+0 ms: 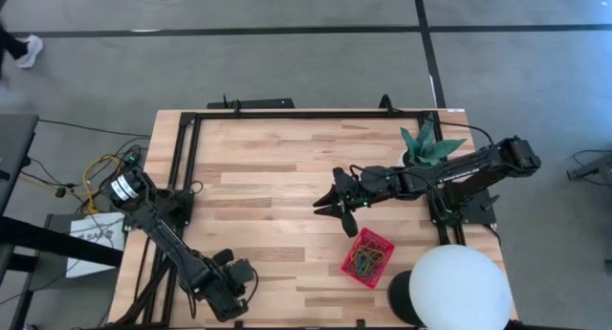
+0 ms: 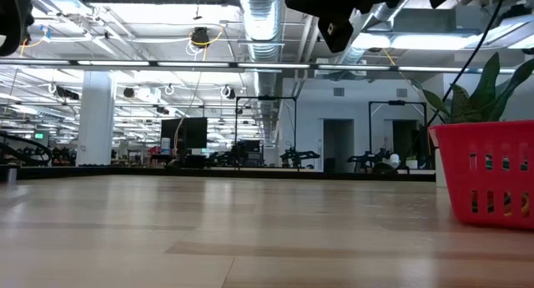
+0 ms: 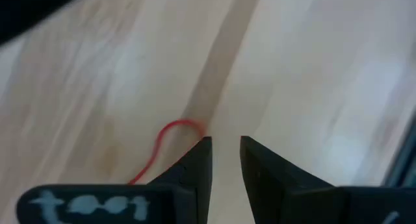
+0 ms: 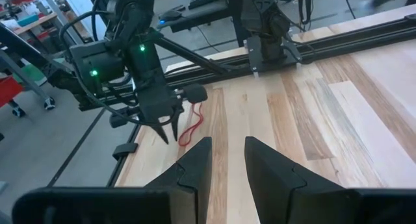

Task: Pick and place items into bin
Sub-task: Put the red rubber band into the red bin

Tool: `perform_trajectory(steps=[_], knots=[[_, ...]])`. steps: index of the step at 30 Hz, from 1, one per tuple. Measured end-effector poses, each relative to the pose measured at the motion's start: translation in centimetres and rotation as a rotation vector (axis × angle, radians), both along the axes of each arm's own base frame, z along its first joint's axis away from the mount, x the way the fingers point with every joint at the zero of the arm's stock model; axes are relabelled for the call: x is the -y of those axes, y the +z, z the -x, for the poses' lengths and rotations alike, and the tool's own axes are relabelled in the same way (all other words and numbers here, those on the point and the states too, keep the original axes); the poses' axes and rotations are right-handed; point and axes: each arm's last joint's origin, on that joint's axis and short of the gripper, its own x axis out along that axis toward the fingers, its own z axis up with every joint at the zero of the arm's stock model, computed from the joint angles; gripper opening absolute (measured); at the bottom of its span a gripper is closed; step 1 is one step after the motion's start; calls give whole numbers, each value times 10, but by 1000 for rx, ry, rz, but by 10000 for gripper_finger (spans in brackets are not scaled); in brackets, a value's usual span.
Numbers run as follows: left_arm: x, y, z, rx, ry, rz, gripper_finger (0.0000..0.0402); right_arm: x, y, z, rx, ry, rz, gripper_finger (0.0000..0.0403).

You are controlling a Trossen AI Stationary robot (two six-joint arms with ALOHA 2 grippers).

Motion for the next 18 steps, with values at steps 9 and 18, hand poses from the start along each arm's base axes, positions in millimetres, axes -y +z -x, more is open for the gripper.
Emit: perform_trajectory(steps=[9,18], knots=[[-5,0,-5,12,20,-20,69,0,0,0,0,0,0,87],[-8,-2,-6,-12,44,-13,69,0,0,0,0,0,0,87]])
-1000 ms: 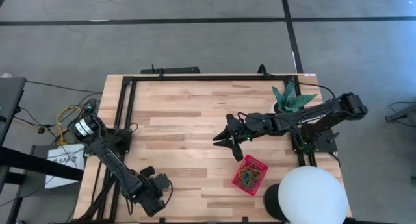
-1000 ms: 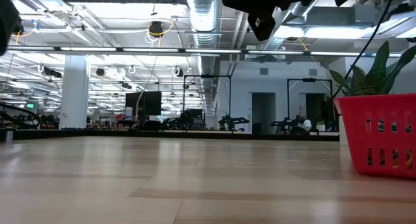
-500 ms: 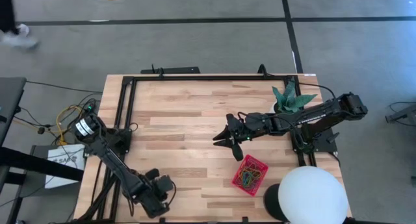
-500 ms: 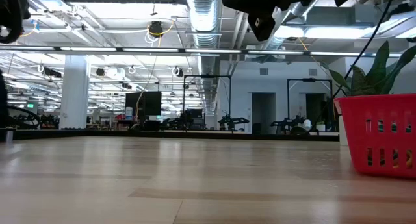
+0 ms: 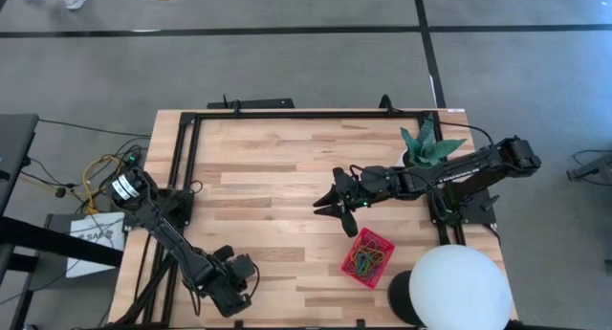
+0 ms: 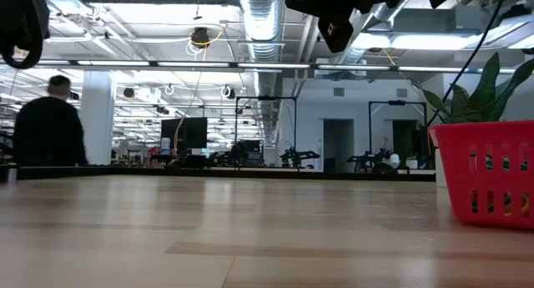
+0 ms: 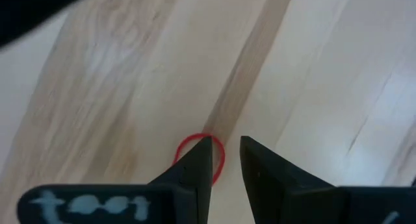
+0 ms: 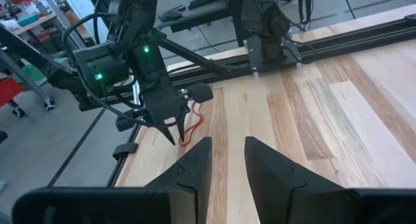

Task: Pick and place items into bin
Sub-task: Put the red rubber band into the red bin

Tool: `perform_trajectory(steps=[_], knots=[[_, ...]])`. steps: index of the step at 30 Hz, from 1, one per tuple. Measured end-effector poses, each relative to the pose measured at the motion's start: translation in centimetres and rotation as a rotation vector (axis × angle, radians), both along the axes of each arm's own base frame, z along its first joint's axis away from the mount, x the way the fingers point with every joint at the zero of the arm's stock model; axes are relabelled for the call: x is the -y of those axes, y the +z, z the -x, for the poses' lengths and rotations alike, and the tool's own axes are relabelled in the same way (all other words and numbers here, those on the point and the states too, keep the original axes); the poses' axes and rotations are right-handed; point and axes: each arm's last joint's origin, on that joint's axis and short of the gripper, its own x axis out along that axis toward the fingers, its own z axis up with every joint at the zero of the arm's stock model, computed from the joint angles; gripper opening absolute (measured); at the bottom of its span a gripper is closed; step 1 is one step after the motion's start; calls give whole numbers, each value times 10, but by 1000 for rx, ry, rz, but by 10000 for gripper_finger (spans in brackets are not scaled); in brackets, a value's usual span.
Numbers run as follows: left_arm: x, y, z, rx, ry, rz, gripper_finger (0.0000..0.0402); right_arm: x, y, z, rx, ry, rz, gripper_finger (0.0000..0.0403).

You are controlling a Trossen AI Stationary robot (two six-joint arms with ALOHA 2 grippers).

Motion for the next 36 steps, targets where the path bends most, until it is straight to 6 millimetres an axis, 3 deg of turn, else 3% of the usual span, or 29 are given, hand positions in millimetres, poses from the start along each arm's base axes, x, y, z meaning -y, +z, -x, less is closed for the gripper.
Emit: perform_trajectory(steps=[7,24,31,36], knots=[[-5,-11,5,-31,65,33,69,0,0,0,0,0,0,87],[-6,-11,1,-6,55,36,69,0,0,0,0,0,0,87],[-10,-27,-8,-110,12,30,68,0,0,0,-1,0,0,87],[-8,-25,-11,-128,2,-28,34,0,0,0,0,0,0,87]])
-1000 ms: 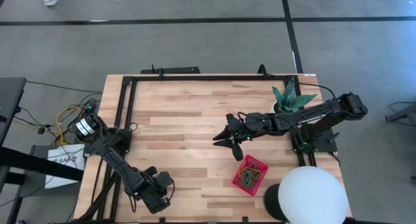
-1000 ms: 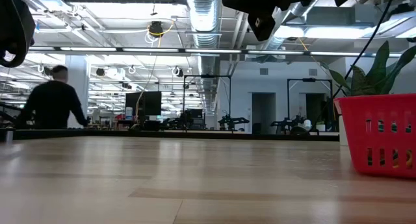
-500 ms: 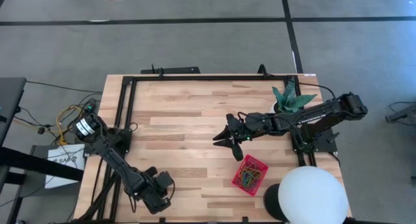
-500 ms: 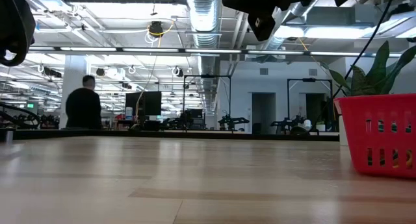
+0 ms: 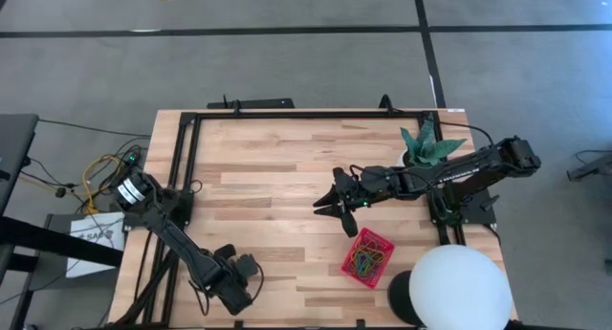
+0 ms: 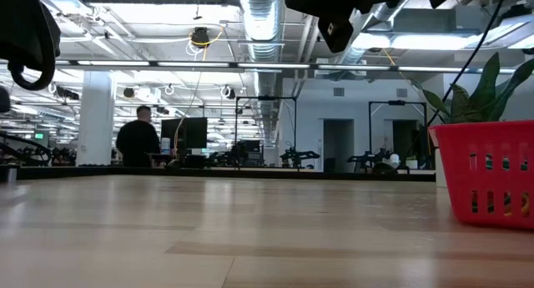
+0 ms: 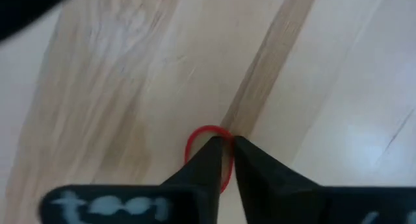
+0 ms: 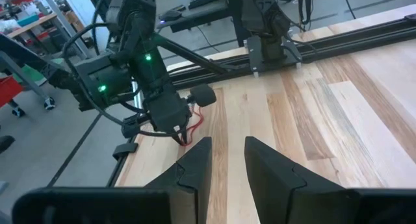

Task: Pick and place items into bin
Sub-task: Put the red rubber band into the red bin

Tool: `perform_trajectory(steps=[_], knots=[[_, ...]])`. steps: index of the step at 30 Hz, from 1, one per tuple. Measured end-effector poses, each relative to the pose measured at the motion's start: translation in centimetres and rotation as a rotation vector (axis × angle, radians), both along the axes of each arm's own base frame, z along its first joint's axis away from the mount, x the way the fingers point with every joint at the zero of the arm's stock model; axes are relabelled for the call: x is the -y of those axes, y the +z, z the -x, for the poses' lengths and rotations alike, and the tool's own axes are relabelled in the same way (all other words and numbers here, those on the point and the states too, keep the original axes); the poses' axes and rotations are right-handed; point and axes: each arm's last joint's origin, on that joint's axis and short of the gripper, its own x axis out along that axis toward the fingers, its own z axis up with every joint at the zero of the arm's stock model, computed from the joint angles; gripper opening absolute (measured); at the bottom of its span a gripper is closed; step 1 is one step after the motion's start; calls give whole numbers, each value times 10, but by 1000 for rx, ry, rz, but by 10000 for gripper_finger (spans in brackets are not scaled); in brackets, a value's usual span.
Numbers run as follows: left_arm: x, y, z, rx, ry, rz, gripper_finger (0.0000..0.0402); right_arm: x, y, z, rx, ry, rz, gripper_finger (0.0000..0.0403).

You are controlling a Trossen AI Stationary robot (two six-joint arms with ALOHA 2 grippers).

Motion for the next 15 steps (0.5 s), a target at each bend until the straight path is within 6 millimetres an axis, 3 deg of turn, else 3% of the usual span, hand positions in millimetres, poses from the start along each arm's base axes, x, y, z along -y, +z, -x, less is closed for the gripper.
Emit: perform_trajectory(steps=[2,6,11,15], knots=[[3,5,-4,1,-44,-39,10,0,0,0,0,0,0,87],[10,16,-14,95,-85,-116,2,0,0,0,0,0,0,87],[18,43,-47,402,-86,-217,0,0,2,-1,23,0,-3,87],[19,66,-85,599,-204,-158,0,1,9,-3,101,-5,-15,87]])
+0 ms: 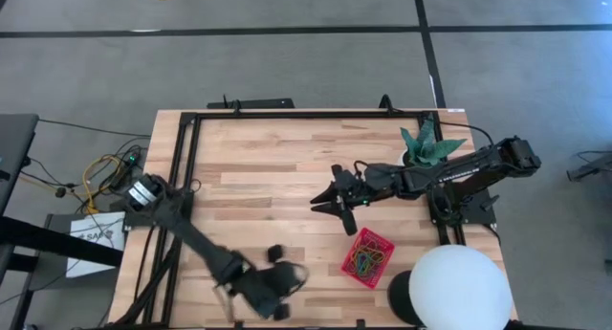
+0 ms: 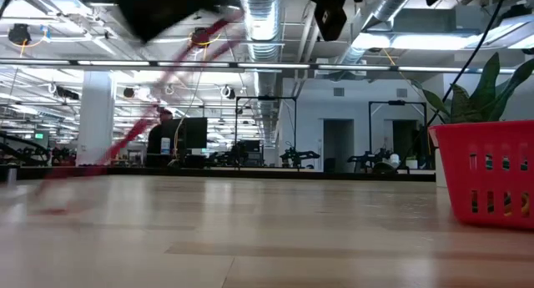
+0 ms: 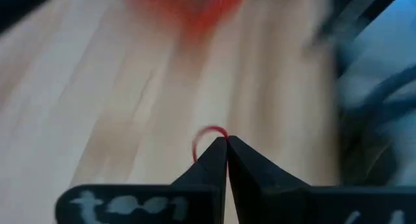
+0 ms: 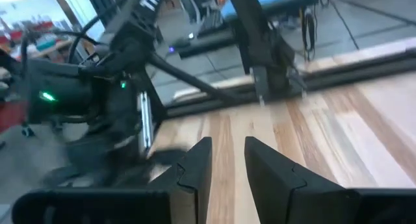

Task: Pick and place items into bin
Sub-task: Put the red rubber band into the red bin

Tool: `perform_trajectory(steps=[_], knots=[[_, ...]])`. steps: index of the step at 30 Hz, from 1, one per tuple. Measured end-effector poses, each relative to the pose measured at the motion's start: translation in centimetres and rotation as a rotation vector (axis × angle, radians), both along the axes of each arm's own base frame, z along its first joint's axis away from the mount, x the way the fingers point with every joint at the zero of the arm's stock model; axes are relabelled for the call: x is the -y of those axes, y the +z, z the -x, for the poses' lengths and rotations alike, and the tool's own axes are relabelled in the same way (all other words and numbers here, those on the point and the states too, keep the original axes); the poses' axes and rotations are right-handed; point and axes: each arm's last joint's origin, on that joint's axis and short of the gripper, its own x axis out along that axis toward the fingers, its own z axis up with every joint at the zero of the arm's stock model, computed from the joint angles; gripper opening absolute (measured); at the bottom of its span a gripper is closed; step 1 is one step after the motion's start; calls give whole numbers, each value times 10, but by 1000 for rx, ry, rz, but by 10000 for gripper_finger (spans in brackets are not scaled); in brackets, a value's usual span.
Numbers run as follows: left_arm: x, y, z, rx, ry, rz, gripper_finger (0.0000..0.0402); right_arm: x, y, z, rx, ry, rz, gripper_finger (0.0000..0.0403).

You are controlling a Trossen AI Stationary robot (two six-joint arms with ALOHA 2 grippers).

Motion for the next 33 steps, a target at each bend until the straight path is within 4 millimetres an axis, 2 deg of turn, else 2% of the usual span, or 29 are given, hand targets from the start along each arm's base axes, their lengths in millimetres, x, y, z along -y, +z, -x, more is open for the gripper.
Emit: perform_trajectory(steps=[4,8,13,17,21,27,33], knots=[[-10,30,-37,236,-189,-42,0,0,5,-1,57,0,-9,87],[-28,47,-58,321,-285,-107,0,0,12,-2,114,-5,-56,87],[-67,46,-83,332,-213,-146,0,-1,16,-2,148,-5,-82,87],[-82,29,-103,366,-250,-101,0,0,16,-2,153,-8,-83,87],[-81,11,-125,402,-316,-114,0,5,18,-2,164,-24,-104,87],[-67,11,-156,402,-353,-173,0,10,17,-3,148,-15,-103,87],[-65,12,-167,361,-328,-217,0,11,14,-2,108,91,-131,87]])
